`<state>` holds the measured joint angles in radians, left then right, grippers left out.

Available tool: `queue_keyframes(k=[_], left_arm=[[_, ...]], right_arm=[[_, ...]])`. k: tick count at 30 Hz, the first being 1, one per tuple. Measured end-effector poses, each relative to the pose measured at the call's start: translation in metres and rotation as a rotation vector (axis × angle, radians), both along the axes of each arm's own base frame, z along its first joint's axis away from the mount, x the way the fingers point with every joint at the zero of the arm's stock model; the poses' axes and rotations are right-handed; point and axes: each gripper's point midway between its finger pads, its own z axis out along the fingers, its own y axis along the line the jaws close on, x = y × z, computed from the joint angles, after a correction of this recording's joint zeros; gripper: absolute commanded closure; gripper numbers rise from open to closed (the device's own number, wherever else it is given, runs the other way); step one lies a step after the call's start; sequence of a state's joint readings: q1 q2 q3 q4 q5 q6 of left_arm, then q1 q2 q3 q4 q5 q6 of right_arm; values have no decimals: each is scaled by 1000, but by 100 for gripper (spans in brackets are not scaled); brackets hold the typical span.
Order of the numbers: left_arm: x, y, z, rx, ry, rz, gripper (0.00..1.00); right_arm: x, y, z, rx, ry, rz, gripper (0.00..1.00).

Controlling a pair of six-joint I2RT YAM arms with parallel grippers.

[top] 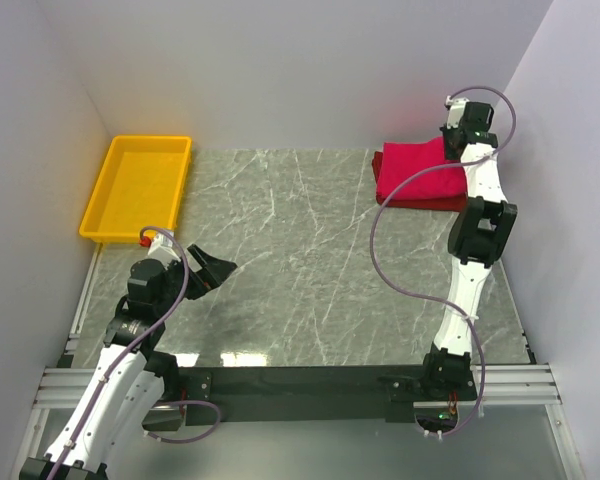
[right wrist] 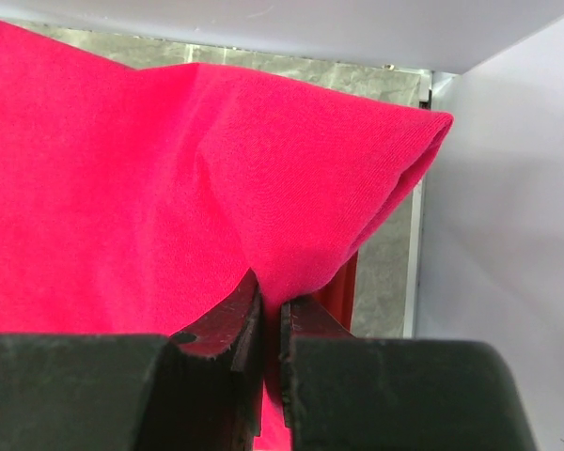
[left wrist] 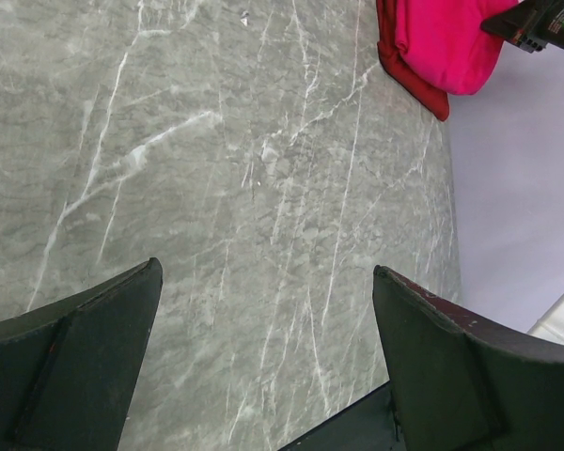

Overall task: Fold and stack the t-shirts
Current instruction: Neatly place the folded tshirt to the corner

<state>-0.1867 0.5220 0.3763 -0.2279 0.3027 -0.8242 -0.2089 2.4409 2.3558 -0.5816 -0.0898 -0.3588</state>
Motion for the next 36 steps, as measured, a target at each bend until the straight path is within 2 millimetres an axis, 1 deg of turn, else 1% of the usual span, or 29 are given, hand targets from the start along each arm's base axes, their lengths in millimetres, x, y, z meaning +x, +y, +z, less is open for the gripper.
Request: queue_keyframes(k=[4, 10, 17, 20, 23, 24, 26, 27, 29, 30, 31, 34, 36], left_arm=[[0, 0, -1, 1, 4, 0, 1], [1, 0, -3, 2, 11, 0, 2], [0, -1, -4, 1, 17, -7, 2], [0, -1, -4, 1, 19, -7, 2], [1, -1, -5, 2, 22, -7, 2], [1, -1, -5, 2, 22, -7, 2], [1, -1, -5, 2, 22, -7, 2], [1, -1, -5, 2, 22, -7, 2], [0, -1, -5, 1, 22, -8, 2], [0, -1, -5, 2, 22, -8, 2], [0, -1, -5, 1, 22, -8, 2], [0, -2, -5, 1, 22, -9, 2], [0, -2, -5, 1, 22, -11, 2]], right_arm=[[2, 0, 0, -23, -2, 3, 93], [6, 1, 4, -49, -17, 15, 93], [12, -1, 13, -79, -48, 19, 93], [14, -2, 13, -86, -54, 18, 92], [15, -3, 11, -88, -53, 17, 84], [15, -3, 11, -89, -53, 18, 75], [16, -3, 11, -92, -56, 17, 64], [16, -4, 12, -97, -60, 16, 52], [18, -6, 15, -108, -73, 10, 43], [20, -7, 17, -113, -80, 7, 36], [20, -8, 18, -116, -86, 2, 32], [22, -13, 21, -135, -98, -14, 26], [23, -15, 22, -144, -103, -25, 25]])
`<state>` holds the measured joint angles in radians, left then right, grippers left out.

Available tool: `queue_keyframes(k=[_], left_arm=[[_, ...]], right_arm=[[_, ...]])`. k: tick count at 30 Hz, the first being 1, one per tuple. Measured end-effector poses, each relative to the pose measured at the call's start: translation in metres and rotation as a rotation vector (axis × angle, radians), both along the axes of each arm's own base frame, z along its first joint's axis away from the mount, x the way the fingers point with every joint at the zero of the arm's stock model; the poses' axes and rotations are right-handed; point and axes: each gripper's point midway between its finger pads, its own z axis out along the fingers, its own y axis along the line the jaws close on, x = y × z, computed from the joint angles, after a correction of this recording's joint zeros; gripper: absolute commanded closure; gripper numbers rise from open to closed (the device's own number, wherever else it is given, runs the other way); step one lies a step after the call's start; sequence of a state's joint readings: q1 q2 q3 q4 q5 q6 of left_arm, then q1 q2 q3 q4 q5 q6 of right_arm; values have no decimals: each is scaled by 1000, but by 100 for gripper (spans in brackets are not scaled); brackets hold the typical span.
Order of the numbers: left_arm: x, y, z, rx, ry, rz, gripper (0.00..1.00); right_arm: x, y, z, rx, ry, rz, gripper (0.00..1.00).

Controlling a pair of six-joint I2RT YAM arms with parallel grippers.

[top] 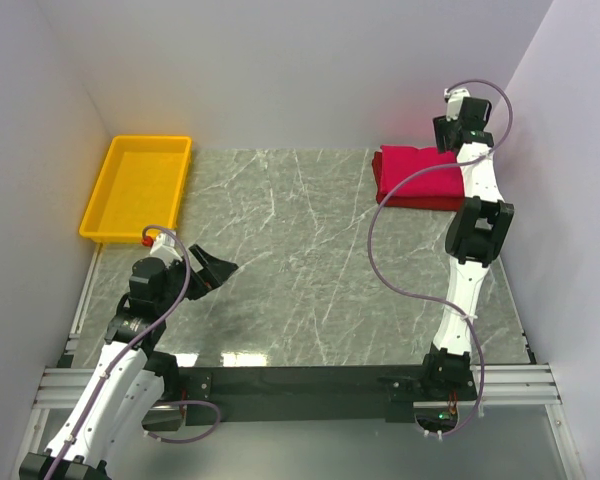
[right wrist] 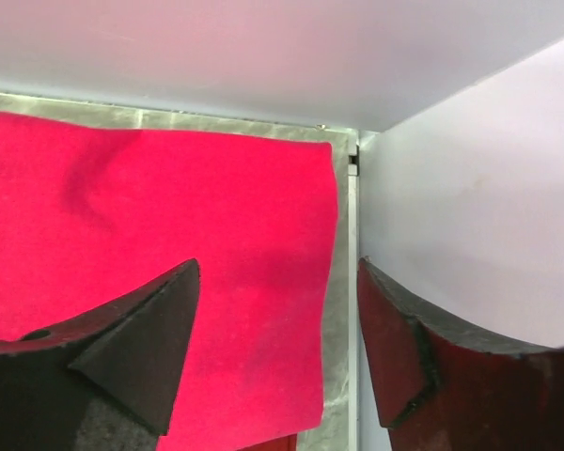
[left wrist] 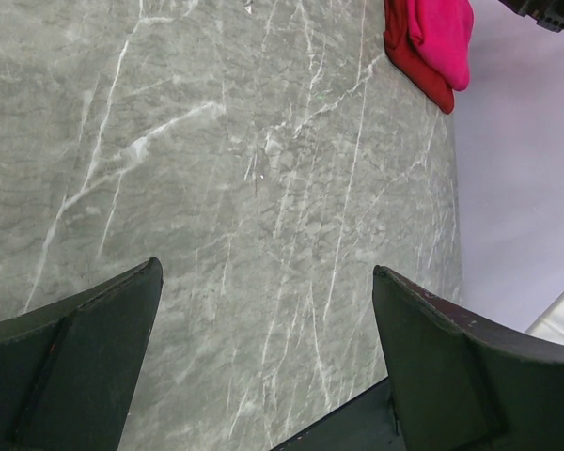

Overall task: Fold and stack the t-shirts
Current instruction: Neatly place the folded tshirt to the corner

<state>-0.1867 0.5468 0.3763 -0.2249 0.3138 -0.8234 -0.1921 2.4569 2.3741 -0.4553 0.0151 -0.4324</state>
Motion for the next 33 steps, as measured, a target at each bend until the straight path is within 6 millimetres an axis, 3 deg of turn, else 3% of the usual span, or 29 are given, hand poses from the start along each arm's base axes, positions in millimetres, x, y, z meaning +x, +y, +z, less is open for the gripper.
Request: queue_keyframes(k=[8, 11, 15, 19, 24, 27, 31, 33], left_arm=[[0, -1, 1, -3, -6, -3, 2], [2, -1, 4, -5, -18, -3, 2], [4, -1, 5, 2, -29, -6, 2], [6, 0, 12, 15, -48, -10, 2], [15, 1, 38, 34, -107, -4, 1], [22, 2, 59, 51, -143, 2, 1], [34, 4, 94, 75, -210, 6, 1], [37, 4, 108, 84, -233, 5, 0]], right_arm=[[-9, 5, -12, -1, 34, -2, 23], [-20, 25, -9, 44, 59, 66, 25], [-45, 68, 17, 134, 70, 216, 26], [-91, 117, 54, 228, 67, 378, 27], [-158, 164, 94, 332, 66, 528, 26], [-197, 175, 98, 368, 87, 548, 25], [-251, 178, 85, 372, 152, 490, 26], [-269, 178, 80, 352, 167, 454, 26]])
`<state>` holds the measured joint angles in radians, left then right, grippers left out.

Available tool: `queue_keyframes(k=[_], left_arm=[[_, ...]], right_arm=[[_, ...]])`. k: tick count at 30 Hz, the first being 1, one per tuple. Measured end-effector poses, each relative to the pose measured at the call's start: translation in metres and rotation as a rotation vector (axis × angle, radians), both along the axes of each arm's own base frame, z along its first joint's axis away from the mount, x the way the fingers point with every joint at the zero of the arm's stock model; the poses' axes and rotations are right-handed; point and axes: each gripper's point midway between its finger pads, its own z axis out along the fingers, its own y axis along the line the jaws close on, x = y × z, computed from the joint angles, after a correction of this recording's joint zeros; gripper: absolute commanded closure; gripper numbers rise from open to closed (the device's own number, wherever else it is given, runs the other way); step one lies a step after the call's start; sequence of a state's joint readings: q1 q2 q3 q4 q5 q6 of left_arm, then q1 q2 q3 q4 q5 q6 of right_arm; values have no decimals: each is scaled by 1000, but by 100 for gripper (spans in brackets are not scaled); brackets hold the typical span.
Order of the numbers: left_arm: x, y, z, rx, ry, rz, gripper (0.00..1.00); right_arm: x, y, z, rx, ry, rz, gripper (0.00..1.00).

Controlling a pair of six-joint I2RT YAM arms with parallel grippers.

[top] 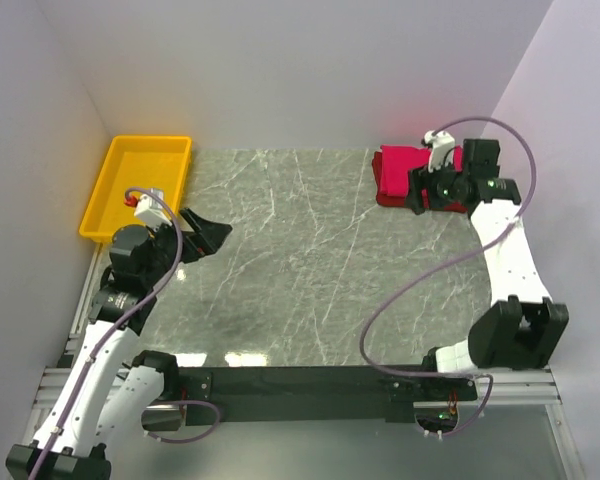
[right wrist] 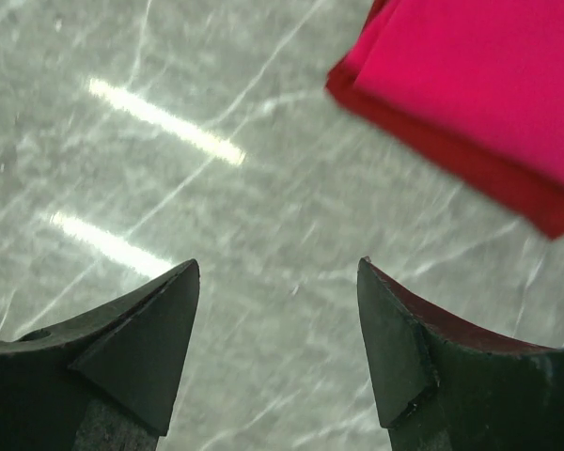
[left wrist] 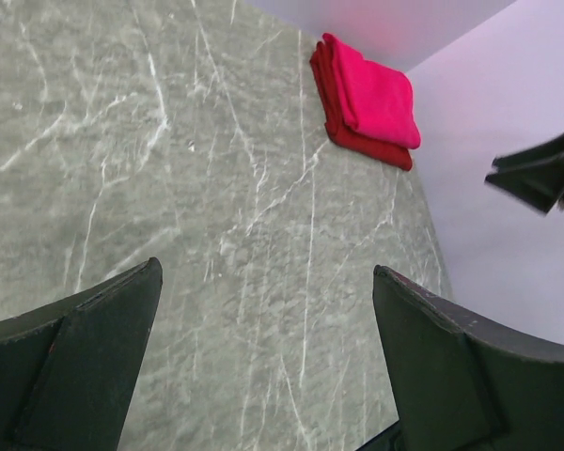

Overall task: Fold and stack the t-shirts
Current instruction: Neatly place the folded tshirt to the corner

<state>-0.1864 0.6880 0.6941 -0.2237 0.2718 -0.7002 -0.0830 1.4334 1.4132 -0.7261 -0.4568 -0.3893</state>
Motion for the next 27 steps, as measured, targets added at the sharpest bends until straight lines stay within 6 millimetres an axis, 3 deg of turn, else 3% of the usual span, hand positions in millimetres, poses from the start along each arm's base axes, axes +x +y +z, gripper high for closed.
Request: queue_keyframes(k=[7, 10, 11, 15, 18, 24, 27], left_arm=[[5, -4, 10, 11, 45, -20, 1], [5, -6, 10, 12, 67, -32, 1], [5, -6, 11, 12, 68, -36, 2], [4, -8, 15, 8, 65, -46, 2], [4, -8, 15, 8, 64, -45, 3], [13, -8, 11, 30, 55, -49, 3], [22, -8, -1, 62, 71, -49, 4]], right_arm=[[-49, 10, -24, -28, 29, -56, 27], [-54, 7, -37, -18, 44, -99, 32], [-52, 7, -41, -12, 49, -115, 38], [-30, 8, -50, 31, 76, -167, 42], [-2, 8, -52, 66, 78, -206, 43], [60, -5, -27, 128, -25, -279, 45], [70, -9, -17, 140, -80, -290, 48]])
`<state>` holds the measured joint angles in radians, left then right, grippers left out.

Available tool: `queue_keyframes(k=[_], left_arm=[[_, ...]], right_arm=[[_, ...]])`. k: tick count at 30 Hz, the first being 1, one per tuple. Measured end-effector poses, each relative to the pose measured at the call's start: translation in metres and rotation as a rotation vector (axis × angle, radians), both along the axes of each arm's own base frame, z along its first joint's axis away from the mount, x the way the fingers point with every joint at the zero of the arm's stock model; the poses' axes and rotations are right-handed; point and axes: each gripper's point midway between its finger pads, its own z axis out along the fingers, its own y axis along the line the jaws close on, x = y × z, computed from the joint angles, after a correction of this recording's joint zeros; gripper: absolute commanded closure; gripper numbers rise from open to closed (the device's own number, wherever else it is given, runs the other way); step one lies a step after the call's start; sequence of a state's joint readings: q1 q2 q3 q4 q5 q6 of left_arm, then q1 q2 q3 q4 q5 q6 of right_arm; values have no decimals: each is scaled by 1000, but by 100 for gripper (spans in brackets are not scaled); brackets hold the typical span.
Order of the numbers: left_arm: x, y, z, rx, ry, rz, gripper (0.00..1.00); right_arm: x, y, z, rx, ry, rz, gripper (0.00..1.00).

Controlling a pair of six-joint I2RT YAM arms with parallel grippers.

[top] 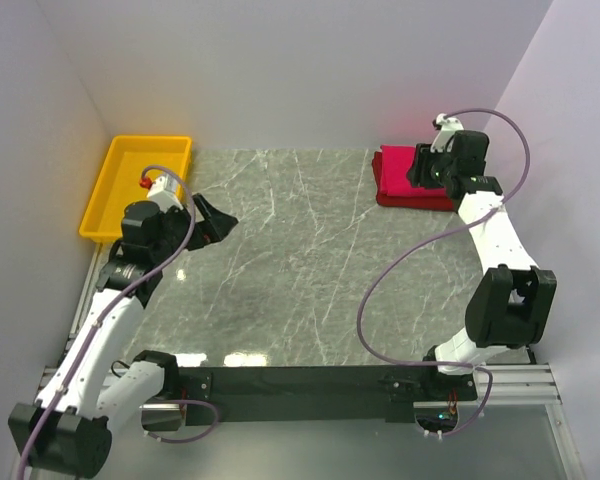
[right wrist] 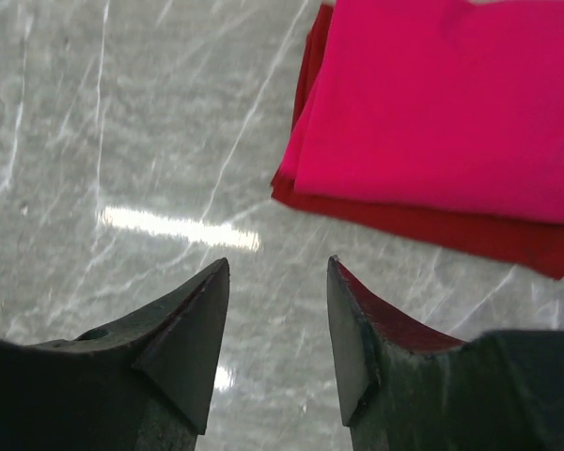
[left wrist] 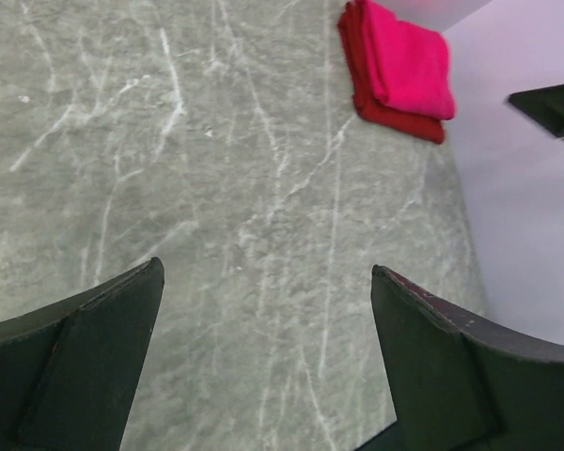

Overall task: Fold and stack the t-shirts
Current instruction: Neatly place the folded tshirt to the corner

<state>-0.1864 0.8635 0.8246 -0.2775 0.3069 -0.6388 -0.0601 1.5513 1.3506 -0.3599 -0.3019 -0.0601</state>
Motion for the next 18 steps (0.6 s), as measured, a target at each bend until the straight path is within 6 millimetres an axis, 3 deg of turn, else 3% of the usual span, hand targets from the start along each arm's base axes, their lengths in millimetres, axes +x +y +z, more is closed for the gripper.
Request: queue_keyframes(k=[6, 9, 14, 18], left_arm=[[23, -1, -25, 57, 30, -10, 5], [34, -6, -34, 60, 42, -30, 5], [48, -13, -53, 65, 93, -61, 5], [54, -15, -53, 61, 90, -68, 5]], right_arm=[[31, -7, 11, 24, -53, -58, 51], [50, -12, 0, 23, -54, -86, 51], [58, -17, -30, -5, 8, -86, 50], [54, -7, -24, -26, 44, 20, 48]])
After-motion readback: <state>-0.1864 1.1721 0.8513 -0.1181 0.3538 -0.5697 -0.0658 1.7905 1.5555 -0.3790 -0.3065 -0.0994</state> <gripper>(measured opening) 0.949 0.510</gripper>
